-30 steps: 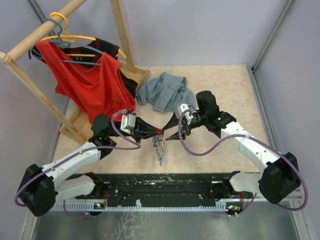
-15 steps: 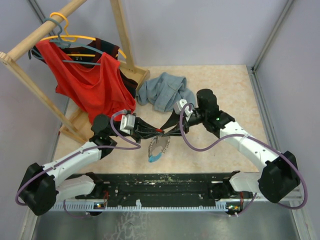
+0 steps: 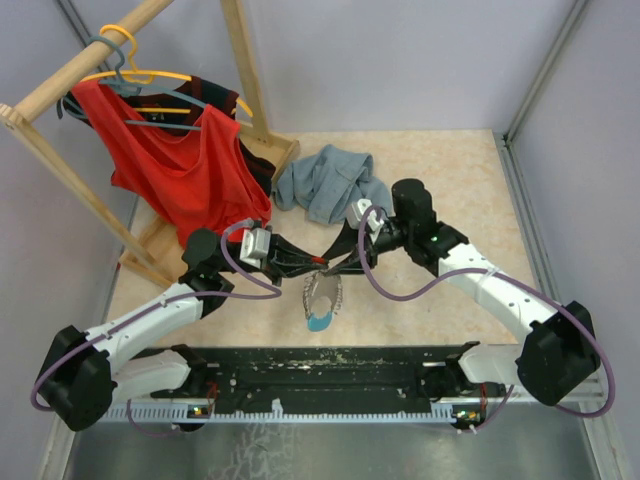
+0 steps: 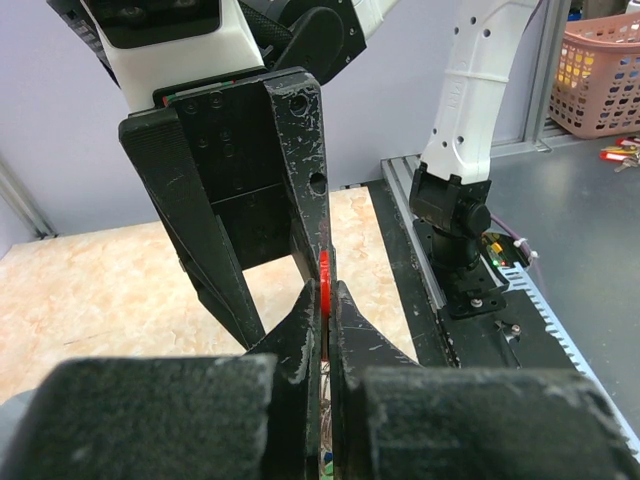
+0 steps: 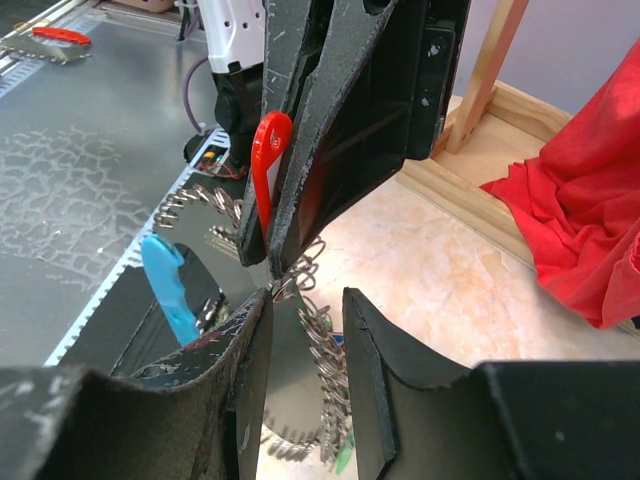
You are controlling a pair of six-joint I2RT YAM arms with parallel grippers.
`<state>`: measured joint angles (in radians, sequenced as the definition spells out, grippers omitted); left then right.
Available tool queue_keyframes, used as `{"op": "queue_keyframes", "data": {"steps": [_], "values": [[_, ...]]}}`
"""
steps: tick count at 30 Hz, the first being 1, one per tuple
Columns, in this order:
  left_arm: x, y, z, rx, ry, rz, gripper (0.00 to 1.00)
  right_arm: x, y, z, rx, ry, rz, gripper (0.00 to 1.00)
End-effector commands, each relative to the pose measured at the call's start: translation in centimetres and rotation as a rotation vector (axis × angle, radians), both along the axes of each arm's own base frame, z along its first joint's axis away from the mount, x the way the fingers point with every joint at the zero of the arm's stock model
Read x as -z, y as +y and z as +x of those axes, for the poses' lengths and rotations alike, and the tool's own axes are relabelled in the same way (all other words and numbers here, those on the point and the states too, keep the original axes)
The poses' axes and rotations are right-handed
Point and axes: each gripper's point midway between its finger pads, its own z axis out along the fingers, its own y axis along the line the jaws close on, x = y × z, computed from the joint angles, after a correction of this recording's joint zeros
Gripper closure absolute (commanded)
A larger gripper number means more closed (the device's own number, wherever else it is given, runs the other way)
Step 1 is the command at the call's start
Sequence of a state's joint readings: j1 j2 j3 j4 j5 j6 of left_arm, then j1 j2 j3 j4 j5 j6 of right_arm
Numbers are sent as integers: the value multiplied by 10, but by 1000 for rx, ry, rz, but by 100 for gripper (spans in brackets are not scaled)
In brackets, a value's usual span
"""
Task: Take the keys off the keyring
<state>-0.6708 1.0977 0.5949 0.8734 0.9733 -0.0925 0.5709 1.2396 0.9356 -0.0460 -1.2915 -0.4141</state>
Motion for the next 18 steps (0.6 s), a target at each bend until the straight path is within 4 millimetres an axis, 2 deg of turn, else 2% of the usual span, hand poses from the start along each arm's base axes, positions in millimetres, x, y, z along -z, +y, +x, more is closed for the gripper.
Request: {"op": "queue_keyframes", "data": {"steps": [1, 7, 11, 18], "values": [[-27, 4, 1, -25, -78, -68, 100, -4, 7, 1, 0, -5, 9, 65], [-28, 5, 4, -48, -76, -77, 100, -3, 10, 7, 40, 10, 1, 66], [-30, 6, 5, -65, -74, -85, 100, -3, 12, 10, 60, 26, 0, 70], [-31, 9, 12, -120, -71, -100, 100, -8, 10, 0, 4, 42, 17, 77]]}}
